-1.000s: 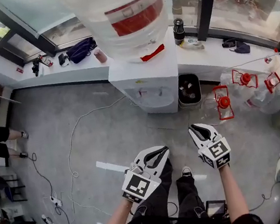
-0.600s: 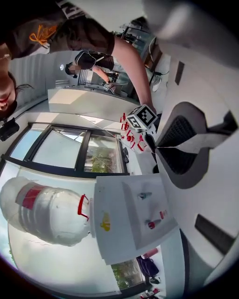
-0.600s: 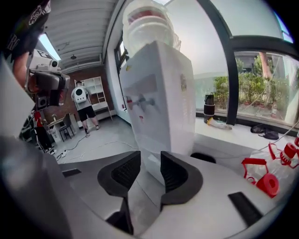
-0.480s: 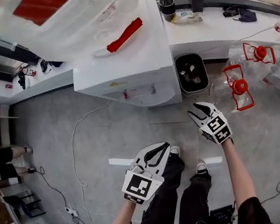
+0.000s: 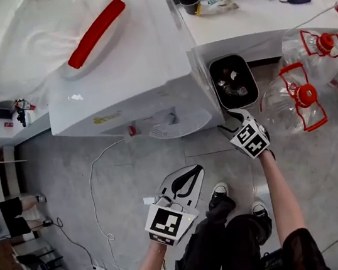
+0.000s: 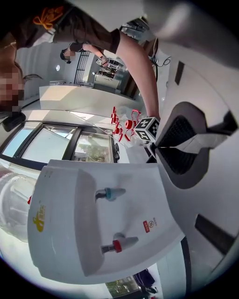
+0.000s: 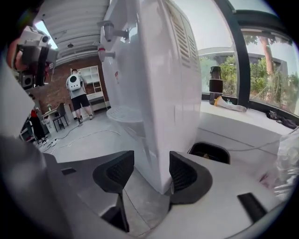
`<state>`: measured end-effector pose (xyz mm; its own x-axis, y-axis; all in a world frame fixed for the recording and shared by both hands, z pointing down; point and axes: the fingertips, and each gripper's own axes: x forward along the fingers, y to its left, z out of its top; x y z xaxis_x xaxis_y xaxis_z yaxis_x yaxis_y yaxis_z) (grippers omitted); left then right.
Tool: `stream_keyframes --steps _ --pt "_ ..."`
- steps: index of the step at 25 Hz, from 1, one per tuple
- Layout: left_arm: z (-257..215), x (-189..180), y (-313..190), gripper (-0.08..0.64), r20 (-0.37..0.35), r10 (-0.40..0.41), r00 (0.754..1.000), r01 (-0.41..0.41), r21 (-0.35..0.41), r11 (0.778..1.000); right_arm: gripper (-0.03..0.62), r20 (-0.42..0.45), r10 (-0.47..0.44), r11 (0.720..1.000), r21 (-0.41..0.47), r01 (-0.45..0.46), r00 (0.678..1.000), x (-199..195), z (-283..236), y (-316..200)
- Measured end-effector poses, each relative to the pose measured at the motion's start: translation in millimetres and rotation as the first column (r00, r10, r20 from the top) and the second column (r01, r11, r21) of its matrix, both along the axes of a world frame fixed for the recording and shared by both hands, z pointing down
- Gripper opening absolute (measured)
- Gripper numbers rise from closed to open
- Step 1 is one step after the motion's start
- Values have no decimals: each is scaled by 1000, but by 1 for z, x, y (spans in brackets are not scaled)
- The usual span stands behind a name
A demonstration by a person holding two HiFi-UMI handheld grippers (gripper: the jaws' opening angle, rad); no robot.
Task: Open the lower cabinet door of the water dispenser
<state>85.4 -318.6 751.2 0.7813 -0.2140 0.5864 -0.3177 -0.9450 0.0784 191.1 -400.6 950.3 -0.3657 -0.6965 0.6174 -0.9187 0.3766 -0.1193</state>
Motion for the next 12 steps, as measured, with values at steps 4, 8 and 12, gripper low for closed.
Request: stream_keyframes --steps 4,8,12 --pt "15 -3 -7 20 0 -16 1000 16 -7 1000 250 -58 -49 999 -12 48 997 -1 23 -15" --pt "27 -12 -8 20 10 -25 1000 25 -16 1000 259 -95 -92 996 -13 92 991 -2 34 -29" --pt "36 -24 -9 20 17 -47 999 47 -24 999 253 -100 -91 996 -19 90 991 -7 36 -35"
